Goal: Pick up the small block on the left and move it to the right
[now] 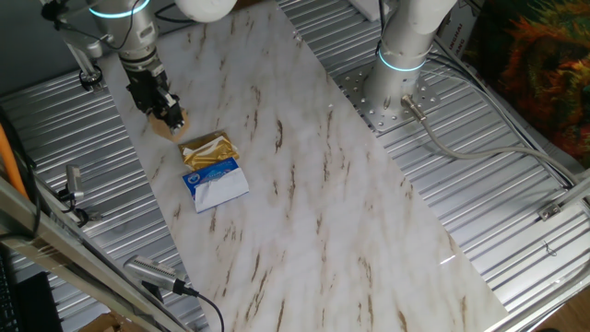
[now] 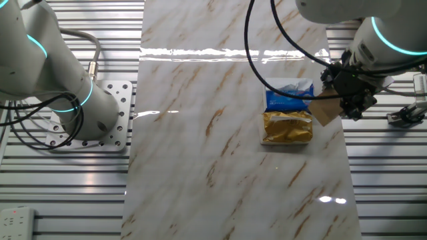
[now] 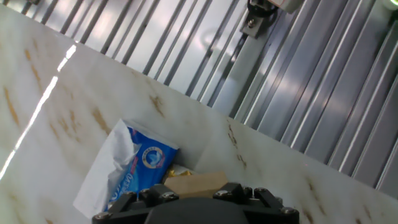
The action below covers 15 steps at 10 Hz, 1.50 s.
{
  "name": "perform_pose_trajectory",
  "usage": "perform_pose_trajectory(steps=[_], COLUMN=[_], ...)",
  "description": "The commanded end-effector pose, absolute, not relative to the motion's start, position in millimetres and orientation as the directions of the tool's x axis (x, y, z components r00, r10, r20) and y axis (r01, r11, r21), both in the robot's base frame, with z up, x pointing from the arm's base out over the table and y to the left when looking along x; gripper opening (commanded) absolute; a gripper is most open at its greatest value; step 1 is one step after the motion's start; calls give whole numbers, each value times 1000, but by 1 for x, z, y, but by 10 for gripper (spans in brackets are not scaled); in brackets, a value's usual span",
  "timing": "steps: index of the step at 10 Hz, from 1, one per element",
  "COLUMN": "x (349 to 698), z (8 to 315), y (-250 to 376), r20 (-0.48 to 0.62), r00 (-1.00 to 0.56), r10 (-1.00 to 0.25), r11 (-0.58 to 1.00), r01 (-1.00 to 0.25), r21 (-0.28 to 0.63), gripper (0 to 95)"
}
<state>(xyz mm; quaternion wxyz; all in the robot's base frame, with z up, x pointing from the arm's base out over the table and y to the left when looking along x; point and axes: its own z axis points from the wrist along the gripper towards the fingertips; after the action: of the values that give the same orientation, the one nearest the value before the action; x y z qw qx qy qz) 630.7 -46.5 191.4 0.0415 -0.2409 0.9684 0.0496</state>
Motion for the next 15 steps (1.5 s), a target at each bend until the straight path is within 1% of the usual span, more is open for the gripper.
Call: perform_pose_trajectory(steps=[1,7,9,11,12,13,15], x=[633,632,630,625,622,620,619], z=[190,195,197,196,195,194,202], y=[-46,-47,-45,-36,-23,-10,21], r20=[-102,-94,-90,-69,-62,-56,-48], r00=[-880,-881,-899,-936,-951,-954,-964], r10=[-464,-463,-429,-344,-303,-294,-263], r11=[879,879,896,934,949,954,963], r01=[-472,-470,-436,-349,-307,-296,-265], r21=[74,78,85,79,69,50,45], gripper=[0,0,0,0,0,0,0])
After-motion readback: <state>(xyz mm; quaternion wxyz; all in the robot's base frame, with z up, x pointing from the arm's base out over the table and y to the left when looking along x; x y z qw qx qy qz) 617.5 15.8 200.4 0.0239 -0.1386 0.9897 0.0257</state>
